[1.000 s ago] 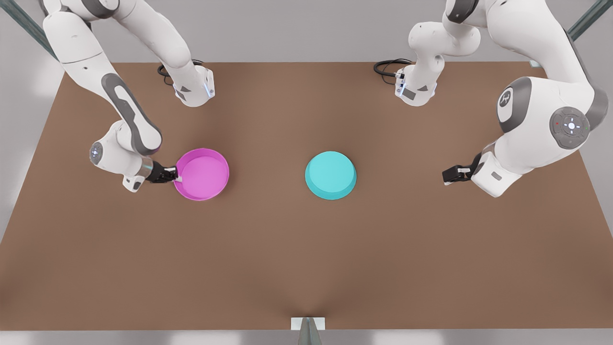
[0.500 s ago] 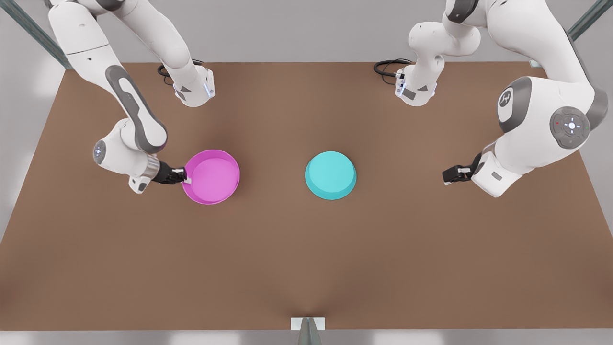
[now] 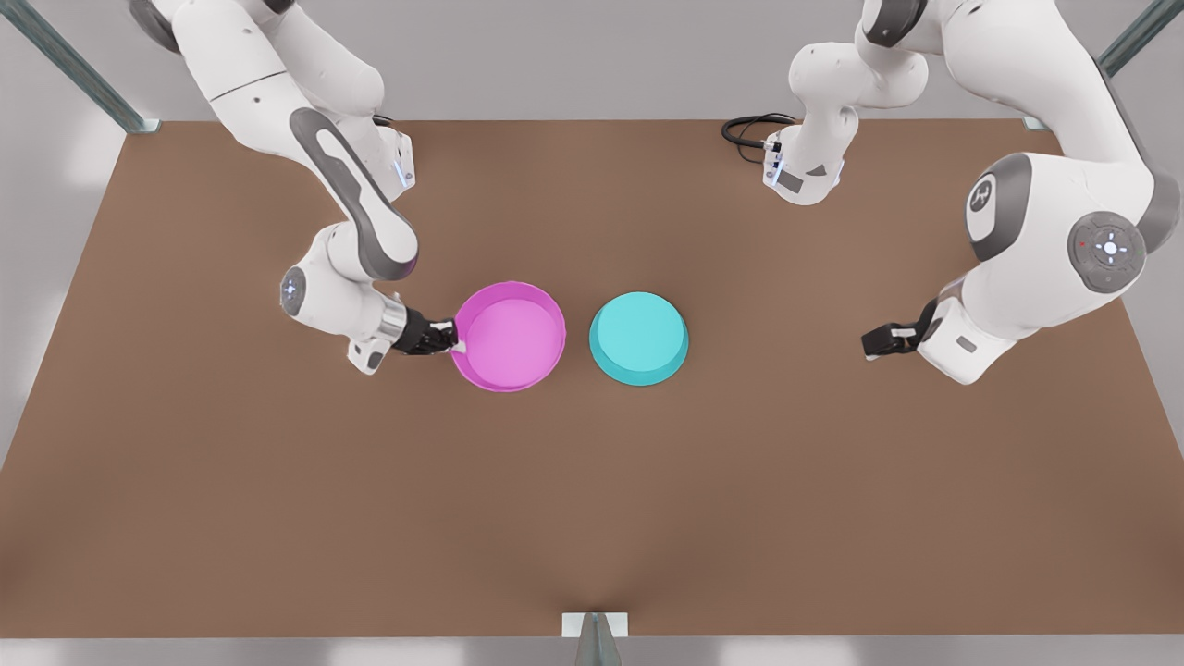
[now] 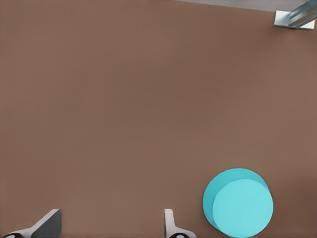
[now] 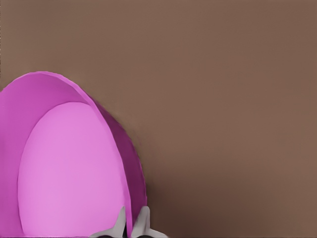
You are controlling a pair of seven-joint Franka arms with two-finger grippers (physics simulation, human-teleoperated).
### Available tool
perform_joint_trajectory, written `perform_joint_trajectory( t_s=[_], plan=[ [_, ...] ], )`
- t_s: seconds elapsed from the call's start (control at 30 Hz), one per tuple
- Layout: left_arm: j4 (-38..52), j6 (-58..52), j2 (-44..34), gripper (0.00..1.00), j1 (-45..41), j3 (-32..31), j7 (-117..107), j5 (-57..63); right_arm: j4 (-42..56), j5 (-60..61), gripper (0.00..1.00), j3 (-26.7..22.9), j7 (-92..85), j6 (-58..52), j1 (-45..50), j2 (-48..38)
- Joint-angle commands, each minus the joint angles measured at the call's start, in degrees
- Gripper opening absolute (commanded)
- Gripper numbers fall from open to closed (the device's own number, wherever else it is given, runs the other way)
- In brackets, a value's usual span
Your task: Flip the blue plate over with the left arm, and stack the pink plate on top of the blue plate with the right arm
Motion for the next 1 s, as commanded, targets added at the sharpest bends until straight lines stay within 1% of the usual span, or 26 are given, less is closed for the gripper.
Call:
perform_joint_trajectory(
  t_s=[0.0, 0.1, 0.3, 0.4, 0.43, 0.47, 0.6, 0.7, 0.77, 0.83, 0.97],
  plan=[
    [0.0, 0.0, 0.0, 1.00, 0.0, 0.0, 0.0, 0.1, 0.7, -0.7, 0.21, -1.4, 0.8, 0.0, 1.9, 0.2],
    [0.3, 0.1, 0.3, 1.00, -0.2, 0.0, 0.1, 0.1, 2.7, 1.5, 0.21, -9.2, 2.6, 0.0, 12.7, 1.0],
    [0.1, 0.0, 0.0, 1.00, 0.1, -0.1, 0.0, -0.2, 8.2, 8.6, 0.21, -29.9, 6.4, 1.6, 40.2, 4.1],
    [0.1, 0.0, 0.2, 1.00, 0.1, 0.0, -0.1, 0.0, 11.3, 10.4, 0.21, -36.2, 8.9, 1.3, 48.8, 5.8],
    [0.1, 0.0, 0.0, 1.00, 0.2, 0.0, 0.0, 0.0, 12.5, 11.0, 0.21, -39.6, 10.3, 1.1, 52.7, 6.5],
    [0.1, -0.1, 0.0, 1.00, 0.2, 0.0, -0.1, 0.0, 14.1, 11.0, 0.21, -41.9, 11.8, 0.7, 55.6, 7.1],
    [0.1, 0.0, 0.3, 1.00, 0.0, 0.0, -0.2, 0.1, 18.4, 11.3, 0.21, -47.4, 16.7, -0.4, 63.3, 9.5],
    [0.0, -0.1, 0.0, 1.00, 0.2, 0.0, -0.2, 0.1, 20.2, 11.8, 0.21, -47.5, 17.6, -0.4, 64.6, 10.7],
    [0.0, -0.1, 0.2, 1.00, 0.2, 0.0, -0.2, 0.1, 23.1, 12.2, 0.21, -47.6, 18.8, -0.3, 65.8, 13.2],
    [0.1, 0.0, 0.2, 1.00, 0.2, 0.0, -0.2, 0.0, 24.7, 14.6, 0.21, -53.2, 18.8, -0.4, 71.7, 15.5],
    [0.3, 0.0, 0.6, 1.00, 0.0, 0.0, -0.3, 0.0, 26.7, 15.1, 0.21, -53.4, 18.8, -0.1, 72.4, 18.0]
  ],
)
